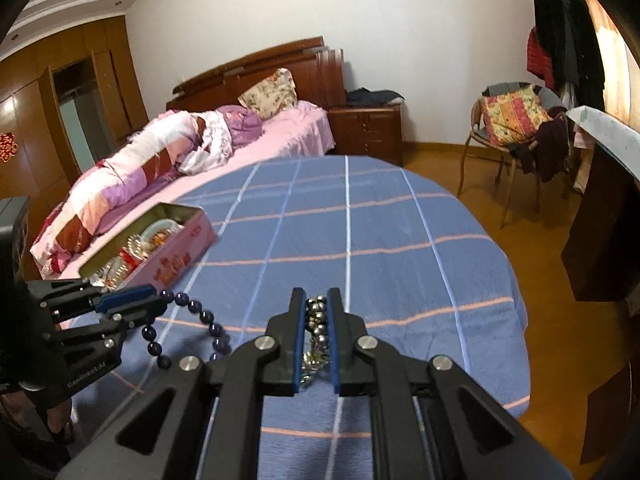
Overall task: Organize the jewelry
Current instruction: 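Carry gold beads and purple bracelet into the pink tin and open both tools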
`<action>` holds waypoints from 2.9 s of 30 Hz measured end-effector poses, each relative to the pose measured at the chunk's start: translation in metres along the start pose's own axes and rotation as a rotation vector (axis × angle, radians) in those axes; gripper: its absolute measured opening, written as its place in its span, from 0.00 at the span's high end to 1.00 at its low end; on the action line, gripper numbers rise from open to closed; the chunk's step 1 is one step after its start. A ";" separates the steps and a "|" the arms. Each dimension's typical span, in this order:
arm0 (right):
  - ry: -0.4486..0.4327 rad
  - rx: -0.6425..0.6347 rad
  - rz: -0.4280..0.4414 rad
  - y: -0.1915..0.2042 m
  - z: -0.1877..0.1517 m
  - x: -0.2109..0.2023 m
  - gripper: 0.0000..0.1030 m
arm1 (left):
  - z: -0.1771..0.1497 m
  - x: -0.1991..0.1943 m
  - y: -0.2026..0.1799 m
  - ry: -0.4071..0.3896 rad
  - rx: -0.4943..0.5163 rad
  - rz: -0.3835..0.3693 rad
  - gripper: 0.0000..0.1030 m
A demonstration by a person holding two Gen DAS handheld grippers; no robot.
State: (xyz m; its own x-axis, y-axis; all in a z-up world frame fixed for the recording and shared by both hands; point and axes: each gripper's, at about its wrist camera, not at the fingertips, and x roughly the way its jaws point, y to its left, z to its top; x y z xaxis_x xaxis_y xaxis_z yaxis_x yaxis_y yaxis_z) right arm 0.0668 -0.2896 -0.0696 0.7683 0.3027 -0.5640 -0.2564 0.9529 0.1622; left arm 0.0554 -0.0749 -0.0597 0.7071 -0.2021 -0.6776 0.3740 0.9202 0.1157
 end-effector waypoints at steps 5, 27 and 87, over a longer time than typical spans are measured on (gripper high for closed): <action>-0.034 -0.013 0.031 0.013 0.013 -0.011 0.88 | 0.011 -0.021 0.009 -0.049 -0.006 0.006 0.87; -0.137 -0.137 0.155 0.083 0.067 -0.018 0.88 | 0.038 -0.091 0.122 -0.179 -0.136 0.171 0.87; 0.083 -0.296 0.322 0.215 0.048 0.100 0.88 | -0.024 -0.025 0.189 0.000 -0.274 0.207 0.87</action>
State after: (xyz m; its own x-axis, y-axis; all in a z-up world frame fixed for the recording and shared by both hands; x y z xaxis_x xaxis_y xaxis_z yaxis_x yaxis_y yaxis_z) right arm 0.1165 -0.0536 -0.0524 0.5752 0.5691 -0.5876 -0.6413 0.7597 0.1081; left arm 0.0943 0.1121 -0.0385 0.7514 -0.0018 -0.6599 0.0475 0.9976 0.0513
